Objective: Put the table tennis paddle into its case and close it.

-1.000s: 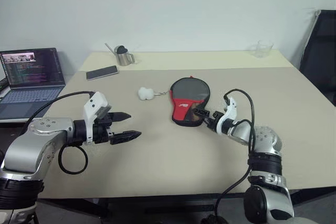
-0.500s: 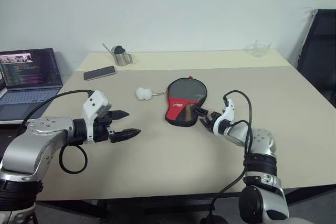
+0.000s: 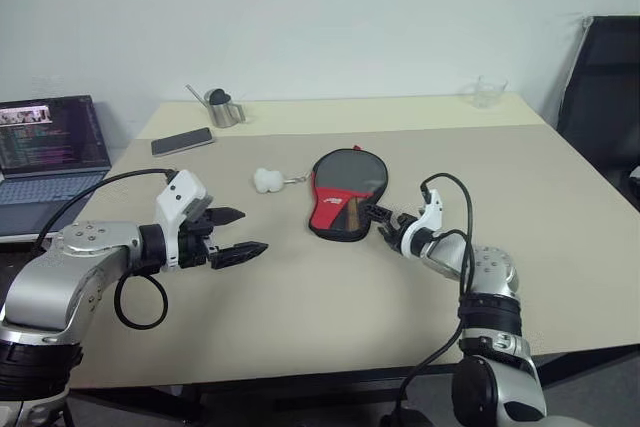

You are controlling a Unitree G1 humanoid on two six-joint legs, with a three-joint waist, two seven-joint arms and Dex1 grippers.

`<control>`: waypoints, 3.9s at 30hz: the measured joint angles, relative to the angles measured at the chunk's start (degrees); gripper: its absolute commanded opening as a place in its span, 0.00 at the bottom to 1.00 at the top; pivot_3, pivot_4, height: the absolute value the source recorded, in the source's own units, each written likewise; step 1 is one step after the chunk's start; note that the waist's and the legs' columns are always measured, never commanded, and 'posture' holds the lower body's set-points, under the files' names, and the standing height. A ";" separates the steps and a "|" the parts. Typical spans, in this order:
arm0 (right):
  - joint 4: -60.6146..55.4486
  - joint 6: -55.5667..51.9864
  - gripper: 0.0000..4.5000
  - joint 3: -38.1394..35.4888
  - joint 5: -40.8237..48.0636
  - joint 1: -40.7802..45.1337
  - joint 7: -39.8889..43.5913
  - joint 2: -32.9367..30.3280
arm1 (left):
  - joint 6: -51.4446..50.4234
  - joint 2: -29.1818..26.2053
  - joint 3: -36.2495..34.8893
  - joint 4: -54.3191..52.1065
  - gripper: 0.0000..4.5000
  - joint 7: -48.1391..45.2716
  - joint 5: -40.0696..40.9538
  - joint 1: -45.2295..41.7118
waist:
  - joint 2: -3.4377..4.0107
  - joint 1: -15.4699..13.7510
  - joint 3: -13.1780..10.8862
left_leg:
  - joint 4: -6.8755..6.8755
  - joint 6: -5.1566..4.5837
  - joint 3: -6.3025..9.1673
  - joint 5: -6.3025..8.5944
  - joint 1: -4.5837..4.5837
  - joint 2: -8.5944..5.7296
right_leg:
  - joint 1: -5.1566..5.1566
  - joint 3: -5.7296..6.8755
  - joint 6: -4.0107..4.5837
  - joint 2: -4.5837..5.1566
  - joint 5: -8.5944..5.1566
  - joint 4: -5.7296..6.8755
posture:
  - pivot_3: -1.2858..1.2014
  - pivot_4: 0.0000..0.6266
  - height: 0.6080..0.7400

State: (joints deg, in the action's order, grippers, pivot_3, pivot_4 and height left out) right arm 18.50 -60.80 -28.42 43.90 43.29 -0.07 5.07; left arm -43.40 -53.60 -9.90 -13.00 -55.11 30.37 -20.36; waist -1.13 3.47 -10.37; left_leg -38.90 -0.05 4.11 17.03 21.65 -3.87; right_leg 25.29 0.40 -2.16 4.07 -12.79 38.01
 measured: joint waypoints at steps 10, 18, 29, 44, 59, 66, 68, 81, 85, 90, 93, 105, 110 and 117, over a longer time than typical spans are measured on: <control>6.68 2.71 1.00 -2.05 2.06 2.71 -0.51 1.68 | -0.41 -0.07 -0.03 -0.92 0.99 0.73 0.11 0.60 | 0.00 0.06 0.00 | 0.06 -0.02 -0.18 0.02 -0.23 0.40 | -0.10 -0.07 0.24 -0.36 0.14 -0.03 | 0.52 0.24 1.00; 9.45 4.14 1.00 -1.94 2.45 3.72 -0.55 1.73 | -0.57 -0.09 -0.38 -1.04 0.99 1.12 0.11 1.47 | 0.00 0.10 0.00 | 0.16 -0.04 -0.34 0.03 -0.65 0.56 | -0.37 -0.37 0.32 -0.62 0.17 -0.01 | 0.52 0.24 1.00; 9.89 4.37 0.92 -0.82 2.44 3.93 -1.10 1.80 | -0.53 -0.08 -0.65 -1.04 1.00 1.95 0.09 1.57 | 0.00 0.11 0.00 | 0.18 0.03 -0.64 0.09 -0.78 0.77 | -0.35 -0.73 0.34 -0.85 0.18 -0.02 | 0.52 0.24 1.00; 11.85 5.54 0.01 2.28 2.55 4.01 -1.74 1.79 | -0.07 -0.04 -0.63 -1.03 1.00 2.13 -0.05 1.55 | -0.34 0.02 0.21 | 0.26 0.06 -0.81 0.12 -0.90 0.82 | -0.41 -0.86 0.36 -0.89 0.23 -0.11 | 0.52 0.24 1.00; 8.41 2.52 0.01 3.75 2.78 2.33 -2.06 0.38 | 0.11 0.03 -0.19 -1.01 1.00 2.10 -0.30 1.47 | -0.37 -0.23 0.22 | 0.27 0.05 -0.79 0.13 -0.83 0.84 | -0.42 -0.82 0.37 -0.88 0.23 -0.21 | 0.52 0.24 1.00; -2.60 -12.29 0.01 6.56 6.81 -3.79 0.76 -6.27 | 0.32 0.13 1.62 -0.46 1.00 1.85 -0.54 0.43 | -0.39 -1.86 0.24 | 0.84 0.04 -0.73 0.14 -0.73 0.82 | -0.45 -0.67 0.35 -0.84 0.24 -0.97 | 0.52 0.24 1.00; -6.36 -16.80 0.01 6.90 8.09 -5.79 1.47 -8.08 | 0.40 0.14 1.94 0.15 1.00 1.70 -0.70 -0.26 | -0.39 -2.00 0.24 | 0.91 0.01 -0.71 0.20 -0.66 0.82 | -0.43 -0.65 0.32 -0.82 0.21 -1.09 | 0.52 0.24 1.00; -21.26 -29.76 0.01 10.07 14.72 -17.32 10.12 -20.64 | 2.66 0.88 5.90 4.46 1.00 -1.13 -2.47 -4.39 | -0.41 -2.11 0.24 | 0.90 -0.10 -0.77 0.35 -0.53 0.77 | -0.35 -0.68 0.20 -0.78 0.13 -1.16 | 0.52 0.24 1.00; -24.95 -29.80 0.01 11.73 17.82 -21.27 11.88 -24.70 | 3.22 1.27 7.23 5.81 1.00 -2.16 -2.99 -5.81 | -0.43 -2.15 0.25 | 0.87 -0.11 -0.79 0.35 -0.54 0.76 | -0.36 -0.69 0.17 -0.78 0.11 -1.16 | 0.52 0.24 1.00; -27.88 -29.78 0.01 12.79 19.48 -24.42 13.91 -27.66 | 3.97 1.80 7.89 6.80 1.00 -3.06 -3.74 -6.60 | -0.45 -2.17 0.26 | 0.87 -0.11 -0.78 0.35 -0.54 0.77 | -0.36 -0.68 0.15 -0.78 0.10 -1.15 | 0.52 0.24 1.00; -29.21 -29.77 0.01 13.13 19.70 -26.03 15.68 -28.81 | 4.05 2.26 8.54 6.99 1.00 -3.46 -4.09 -6.91 | -0.46 -2.16 0.27 | 0.86 -0.11 -0.79 0.35 -0.54 0.77 | -0.36 -0.69 0.15 -0.78 0.10 -1.15 | 0.52 0.24 1.00; -32.67 -29.76 0.01 13.91 21.77 -30.70 19.09 -31.64 | 5.01 2.26 8.69 9.04 1.00 -5.48 -5.34 -7.73 | -0.51 -2.16 0.30 | 0.86 -0.11 -0.77 0.35 -0.56 0.79 | -0.37 -0.68 0.14 -0.79 0.09 -1.13 | 0.52 0.24 1.00; -33.54 -29.77 0.01 14.08 23.58 -32.32 19.30 -32.22 | 5.04 2.38 8.73 9.03 1.00 -5.49 -5.46 -7.73 | -0.52 -2.04 0.31 | 0.84 -0.11 -0.79 0.35 -0.57 0.79 | -0.37 -0.71 0.14 -0.79 0.10 -1.10 | 0.52 0.24 1.00; -33.59 -29.90 0.01 14.45 25.71 -33.04 18.48 -31.83 | 5.04 2.39 8.74 9.03 1.00 -5.49 -5.68 -7.73 | -0.53 -1.93 0.31 | 0.84 -0.11 -0.80 0.35 -0.62 0.82 | -0.38 -0.72 0.14 -0.81 0.10 -1.04 | 0.52 0.24 1.00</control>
State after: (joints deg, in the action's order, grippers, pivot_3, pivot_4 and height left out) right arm -15.10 -90.70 -13.97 69.62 10.25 18.41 -26.76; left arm -38.35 -51.22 -1.17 -3.96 -60.60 24.69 -28.08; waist -1.65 1.53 -10.06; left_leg -38.06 -0.16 3.31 17.38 21.03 -3.05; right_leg 24.91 -0.32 -2.02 3.26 -12.69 36.97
